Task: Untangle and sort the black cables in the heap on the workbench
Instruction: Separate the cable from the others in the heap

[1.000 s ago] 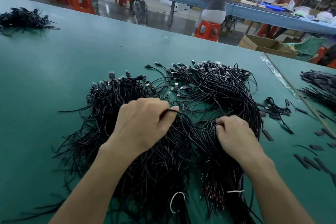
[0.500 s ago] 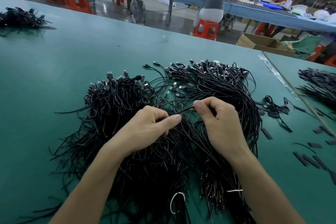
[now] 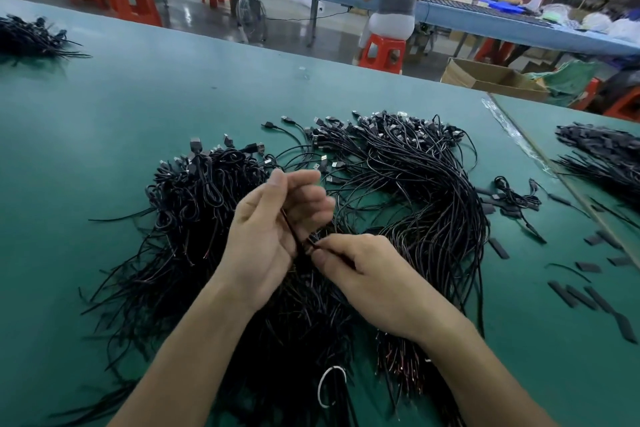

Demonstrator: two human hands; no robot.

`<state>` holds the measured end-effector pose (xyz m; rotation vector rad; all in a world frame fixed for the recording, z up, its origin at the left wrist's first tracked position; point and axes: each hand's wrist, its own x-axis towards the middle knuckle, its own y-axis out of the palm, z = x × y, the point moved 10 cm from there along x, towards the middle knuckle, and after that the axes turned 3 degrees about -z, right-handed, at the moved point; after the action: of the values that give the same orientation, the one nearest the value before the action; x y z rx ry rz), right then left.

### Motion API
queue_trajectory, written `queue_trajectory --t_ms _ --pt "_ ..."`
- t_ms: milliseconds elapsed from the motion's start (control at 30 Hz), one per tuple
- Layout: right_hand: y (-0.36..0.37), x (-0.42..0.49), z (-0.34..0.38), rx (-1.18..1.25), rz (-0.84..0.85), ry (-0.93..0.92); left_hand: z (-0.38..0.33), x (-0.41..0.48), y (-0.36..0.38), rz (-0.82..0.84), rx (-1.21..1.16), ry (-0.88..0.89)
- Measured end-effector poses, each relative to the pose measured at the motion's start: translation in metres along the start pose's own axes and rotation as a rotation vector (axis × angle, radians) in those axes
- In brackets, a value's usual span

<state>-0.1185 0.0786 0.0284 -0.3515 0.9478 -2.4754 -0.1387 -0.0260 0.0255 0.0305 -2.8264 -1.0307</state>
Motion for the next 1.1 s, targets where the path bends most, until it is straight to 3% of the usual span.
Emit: queue_trajectory --t_ms 100,200,367,500,600,767,833,933,1033,1100 --pt "-0.003 -0.001 0.004 -0.023 0.017 0.0 -0.011 0.001 -0.01 -0.032 0.512 0.203" --pt "-0.02 0.001 0.013 -0.071 -0.082 -0.041 0.011 -0.002 0.0 0.122 0.885 0.087" --pt "-0.057 0.01 0.01 0.128 -0.265 -0.071 0.028 -0.014 0.011 0.243 0.698 -0.2" --pt "-0.051 0.012 0.002 0.408 -0.276 -0.044 0.026 -0.027 0.029 0.394 0.302 -0.335" --pt "-0.03 0.013 -0.006 0.428 -0.201 0.038 0.016 -0.027 0.037 0.427 0.051 -0.315" --pt "-0.01 0.006 0.0 0.094 -0.058 0.014 0.003 -0.006 0.015 0.165 -0.139 -0.109" --pt "-0.006 0.004 0.003 -0.006 0.005 0.005 -0.005 -0.001 0.005 0.081 -0.027 0.044" --pt "-0.004 0.002 0.008 -0.119 0.06 -0.013 -0.018 -0.002 -0.007 -0.049 0.45 0.26" --pt "-0.023 0.005 0.018 -0.078 -0.064 -0.067 -0.005 -0.005 0.001 0.031 0.838 0.195" --pt "-0.032 0.005 0.02 -0.001 -0.099 -0.091 0.009 -0.007 0.004 0.079 0.845 0.051"
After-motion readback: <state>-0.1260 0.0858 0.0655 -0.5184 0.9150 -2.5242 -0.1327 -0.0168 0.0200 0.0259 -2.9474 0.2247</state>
